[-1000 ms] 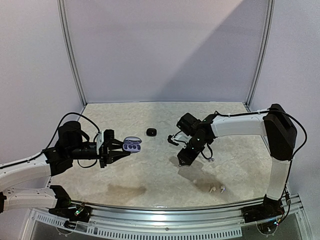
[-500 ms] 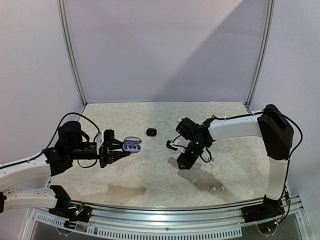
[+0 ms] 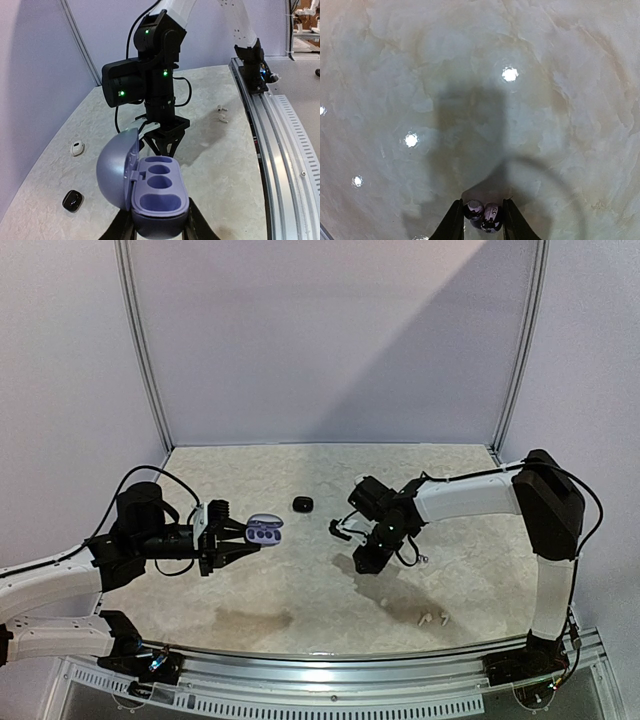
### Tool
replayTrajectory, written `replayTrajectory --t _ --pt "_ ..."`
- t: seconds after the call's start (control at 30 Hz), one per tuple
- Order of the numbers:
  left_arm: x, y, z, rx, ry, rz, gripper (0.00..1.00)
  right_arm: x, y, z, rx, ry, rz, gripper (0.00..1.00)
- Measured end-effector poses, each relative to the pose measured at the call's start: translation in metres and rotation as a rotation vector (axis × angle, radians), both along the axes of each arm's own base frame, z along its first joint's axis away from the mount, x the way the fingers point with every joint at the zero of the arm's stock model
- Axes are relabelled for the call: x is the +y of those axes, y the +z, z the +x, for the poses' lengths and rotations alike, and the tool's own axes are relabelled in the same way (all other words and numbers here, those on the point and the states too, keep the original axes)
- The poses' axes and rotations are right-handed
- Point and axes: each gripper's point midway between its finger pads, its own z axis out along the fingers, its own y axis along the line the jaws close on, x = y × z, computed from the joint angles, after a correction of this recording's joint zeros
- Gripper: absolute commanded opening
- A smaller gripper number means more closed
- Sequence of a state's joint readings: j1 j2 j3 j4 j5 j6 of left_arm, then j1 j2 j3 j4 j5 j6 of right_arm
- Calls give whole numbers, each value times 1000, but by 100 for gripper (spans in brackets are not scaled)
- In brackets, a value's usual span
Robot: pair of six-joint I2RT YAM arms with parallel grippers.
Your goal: Insert the wireless bluetooth earbuds into the charging case
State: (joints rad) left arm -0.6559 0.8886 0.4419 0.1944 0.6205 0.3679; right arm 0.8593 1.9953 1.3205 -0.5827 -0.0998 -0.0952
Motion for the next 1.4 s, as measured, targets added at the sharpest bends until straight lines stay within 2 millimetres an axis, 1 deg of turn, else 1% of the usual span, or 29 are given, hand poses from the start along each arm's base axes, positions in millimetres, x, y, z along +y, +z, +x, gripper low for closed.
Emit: replayTrajectory --t 0.2,0.33,0.4,0.47,0.5,0.57,0.67,0.73,0.8,0.93,1.03,1.1,1.2,1.23,1.27,1.3,1.4 --pt "0 0 0 -2 -1 2 0 -8 4 -6 54 -79 -50 24" --pt "0 -2 0 3 0 6 0 -10 19 -8 120 -182 -91 24" --pt "0 -3 -1 6 -1 9 0 -13 29 -14 173 -241 -111 24" --pt "0 -3 -1 8 -1 10 0 -21 33 -29 255 -300 -148 24" --pt "0 -3 -1 7 -2 10 0 -30 32 -43 322 -344 -191 24" --pt "0 -3 -1 7 -3 10 0 -40 31 -58 393 -392 -236 23" --pt "0 -3 -2 8 -6 9 0 -56 28 -90 539 -489 -316 21" --pt "0 -3 -2 8 -9 9 0 -63 27 -106 619 -539 -354 21" --pt "0 -3 -2 8 -11 8 0 -67 28 -118 678 -576 -378 21" --pt "0 0 -4 3 -16 2 0 -66 27 -136 785 -621 -394 21" --pt "0 0 -4 2 -16 1 0 -62 19 -142 831 -637 -411 20" --pt "1 -2 -5 3 -17 2 0 -57 11 -143 851 -644 -427 20" --pt "1 -3 -5 5 -16 4 0 -41 10 -135 850 -643 -394 21" --pt "1 -3 -5 6 -16 5 0 -39 10 -135 849 -643 -393 22" --pt "2 -3 -6 5 -16 4 0 -36 10 -134 850 -646 -385 23" --pt "2 -3 -6 5 -16 4 0 -36 9 -135 851 -646 -386 29" --pt "2 -3 -6 4 -17 3 0 -35 9 -134 852 -653 -386 33"
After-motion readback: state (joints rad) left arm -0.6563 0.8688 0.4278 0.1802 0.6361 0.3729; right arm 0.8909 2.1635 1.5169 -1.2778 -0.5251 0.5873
